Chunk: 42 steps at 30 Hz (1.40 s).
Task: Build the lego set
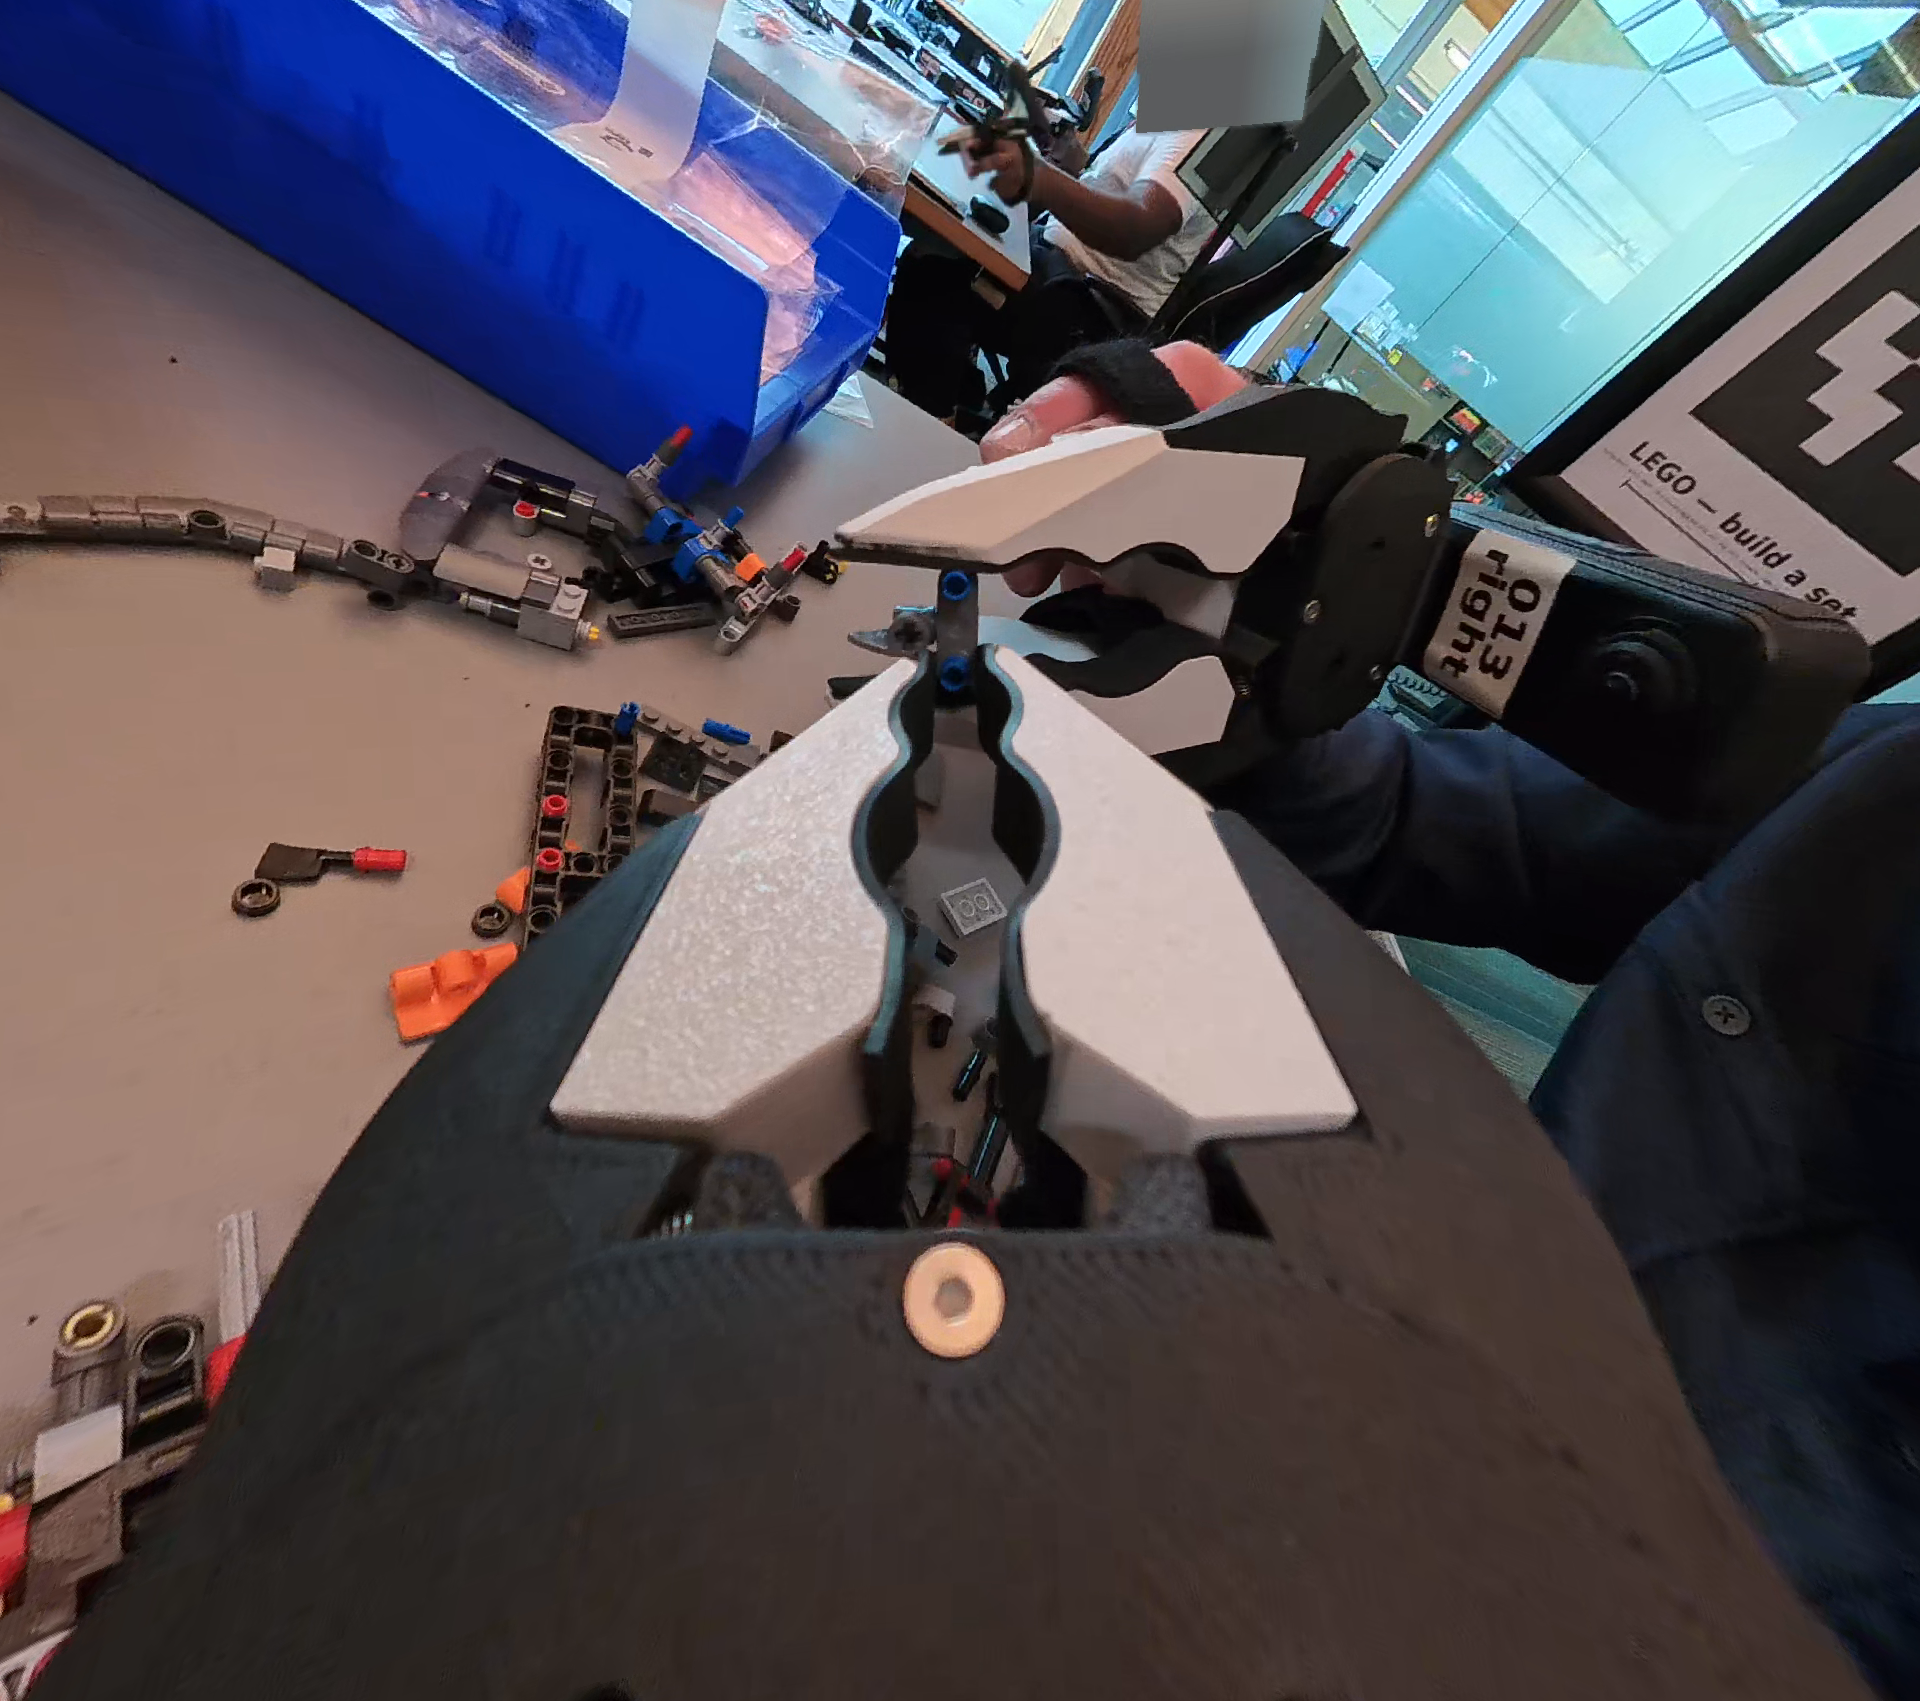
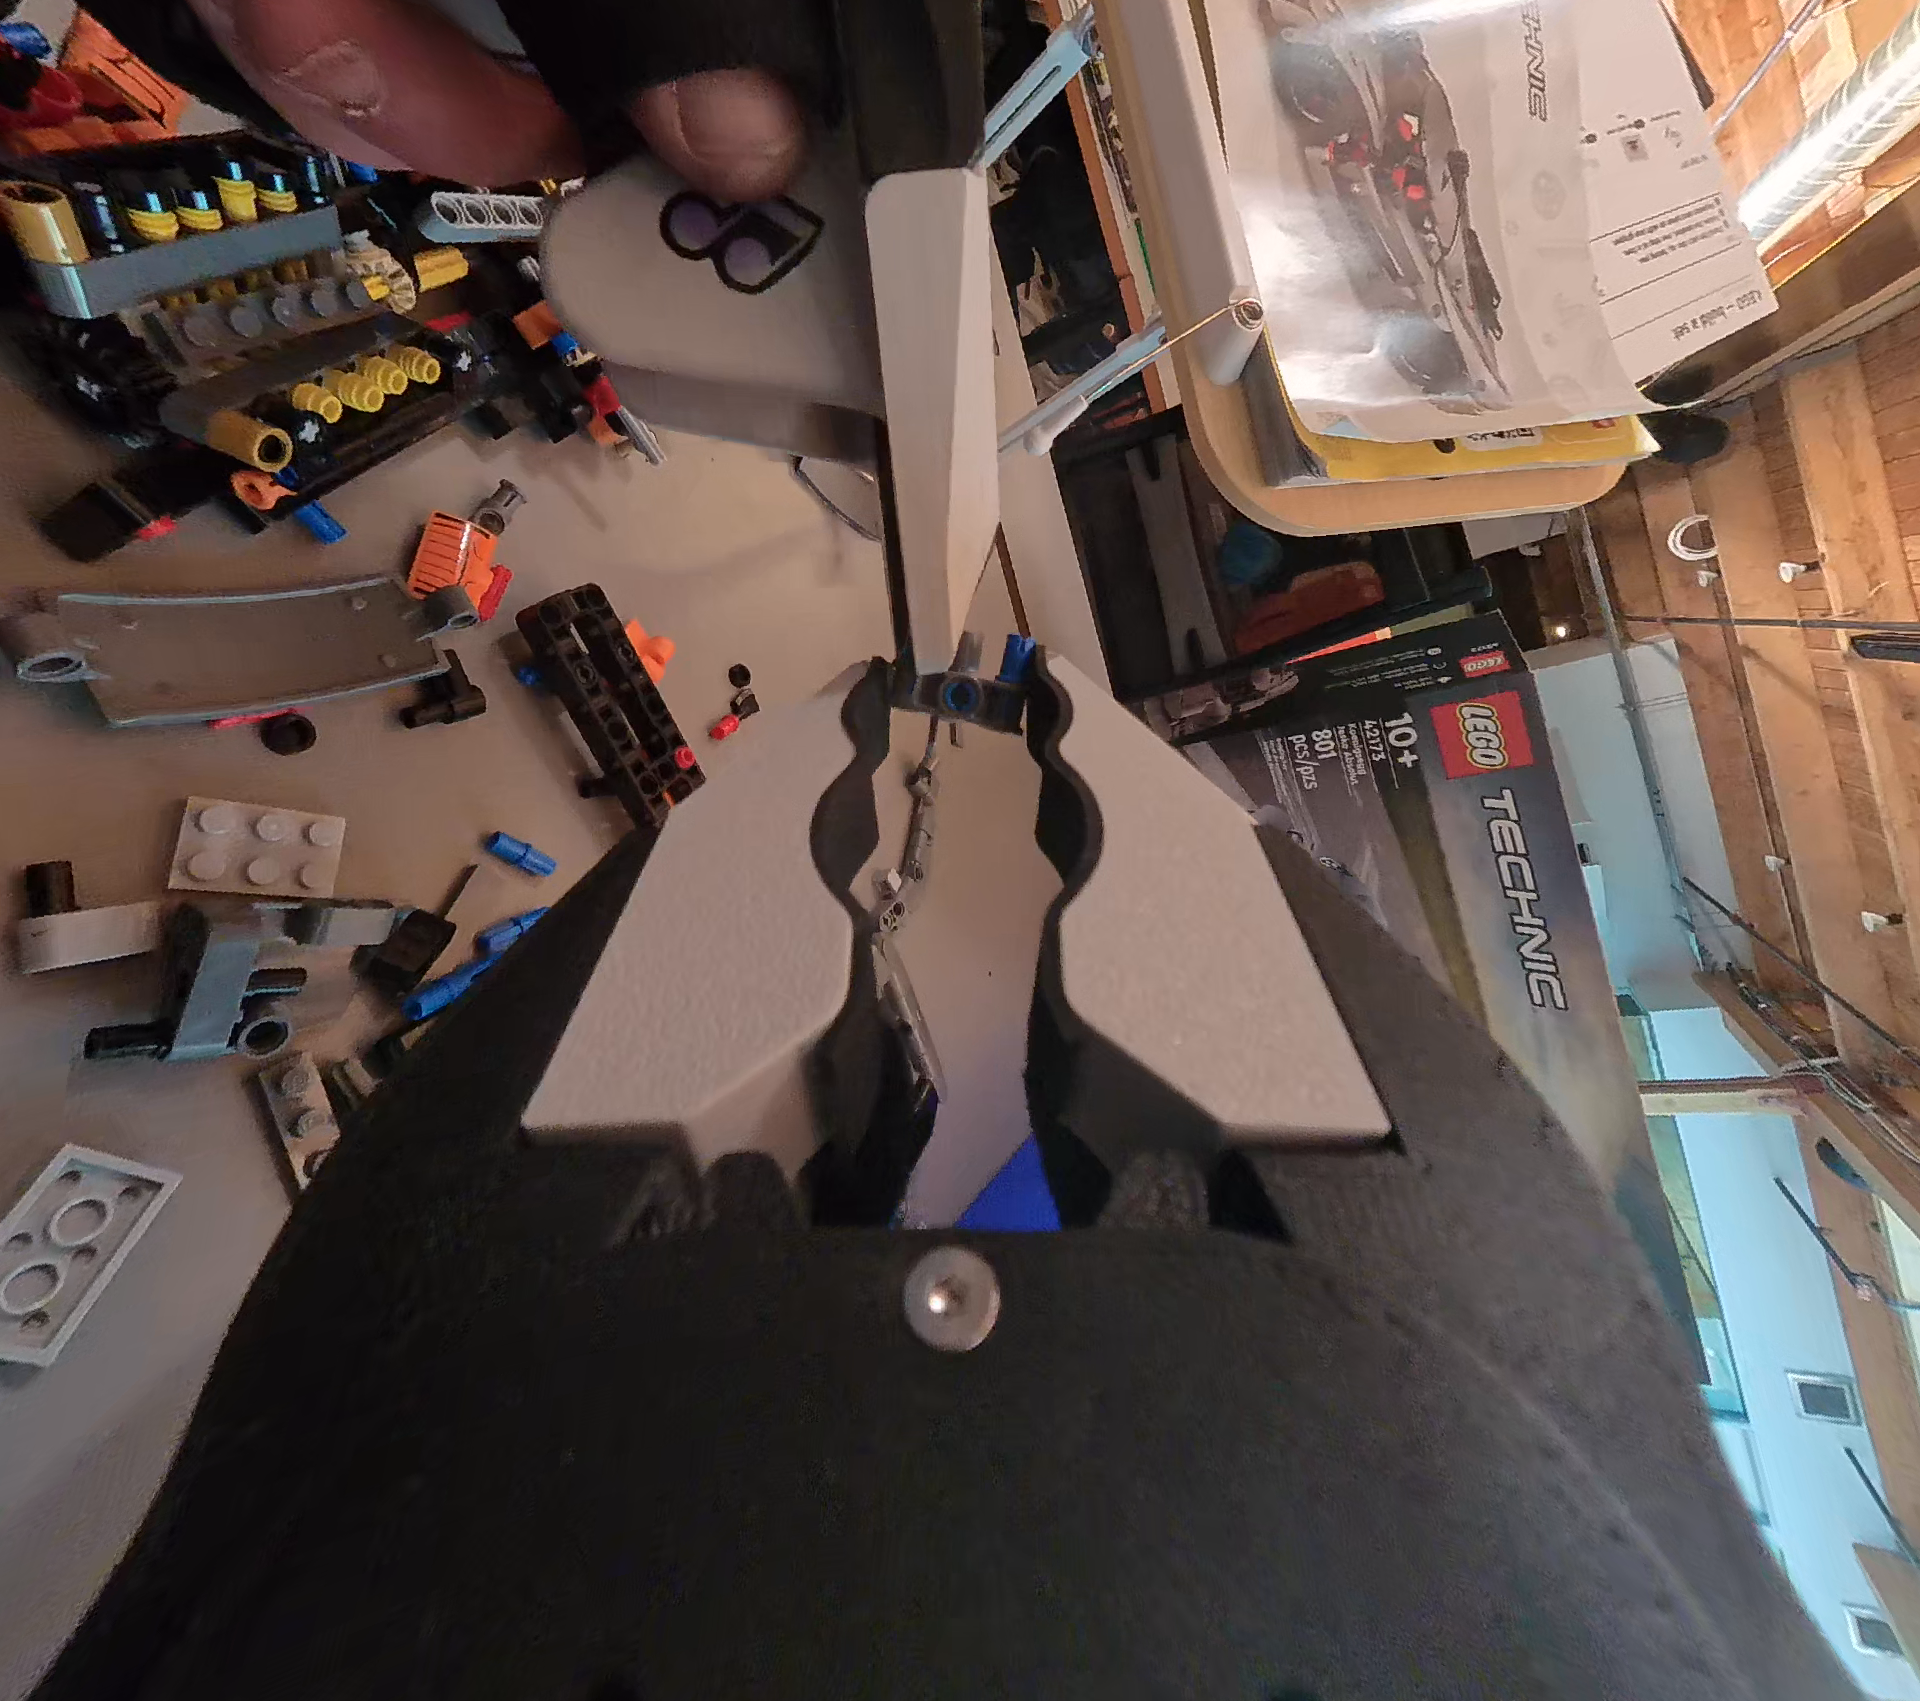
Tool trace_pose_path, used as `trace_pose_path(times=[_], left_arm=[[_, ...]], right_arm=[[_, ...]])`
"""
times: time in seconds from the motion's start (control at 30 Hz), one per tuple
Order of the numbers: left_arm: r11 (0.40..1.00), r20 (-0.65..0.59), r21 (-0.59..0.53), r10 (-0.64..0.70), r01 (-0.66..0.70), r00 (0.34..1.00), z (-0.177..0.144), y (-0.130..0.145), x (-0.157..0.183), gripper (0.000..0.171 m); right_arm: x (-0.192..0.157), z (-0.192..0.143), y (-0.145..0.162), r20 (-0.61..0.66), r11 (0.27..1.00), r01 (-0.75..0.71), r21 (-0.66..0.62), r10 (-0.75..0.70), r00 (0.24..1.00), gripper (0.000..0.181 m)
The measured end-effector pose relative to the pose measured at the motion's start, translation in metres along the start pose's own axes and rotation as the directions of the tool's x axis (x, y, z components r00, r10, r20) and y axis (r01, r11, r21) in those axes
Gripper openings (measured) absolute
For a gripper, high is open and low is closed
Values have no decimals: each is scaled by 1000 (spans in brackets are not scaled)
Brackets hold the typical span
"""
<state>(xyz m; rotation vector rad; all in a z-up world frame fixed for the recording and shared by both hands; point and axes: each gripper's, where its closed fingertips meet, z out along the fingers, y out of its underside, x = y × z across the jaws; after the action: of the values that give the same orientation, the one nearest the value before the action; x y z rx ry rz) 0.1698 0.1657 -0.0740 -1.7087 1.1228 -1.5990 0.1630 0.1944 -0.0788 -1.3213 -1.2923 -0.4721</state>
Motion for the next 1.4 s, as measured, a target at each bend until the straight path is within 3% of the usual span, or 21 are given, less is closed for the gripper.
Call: trace_pose_path(times=[0.13,0.67,1.23,1.37,1.4], left_arm=[[1000,20,-1,24,-24,1000,-1,-1,0,4],[996,-90,30,-79,82,993,-6,-5,9,2],[999,-59,-28,18,-20,998,-11,-3,20,1],[999,-52,37,-11,13,999,-13,-11,14,1],[998,-53,63,-25,28,998,-14,-14,13,1]], right_arm=[[0,0,-1,3,1000,-16,5,16,1000,24],[3,-8,-6,11,999,-43,28,43,999,21],[2,-21,-14,106,983,-143,118,131,986,12],[4,-17,-14,129,966,-232,115,217,968,14],[6,-15,-13,113,963,-245,112,232,966,25]])
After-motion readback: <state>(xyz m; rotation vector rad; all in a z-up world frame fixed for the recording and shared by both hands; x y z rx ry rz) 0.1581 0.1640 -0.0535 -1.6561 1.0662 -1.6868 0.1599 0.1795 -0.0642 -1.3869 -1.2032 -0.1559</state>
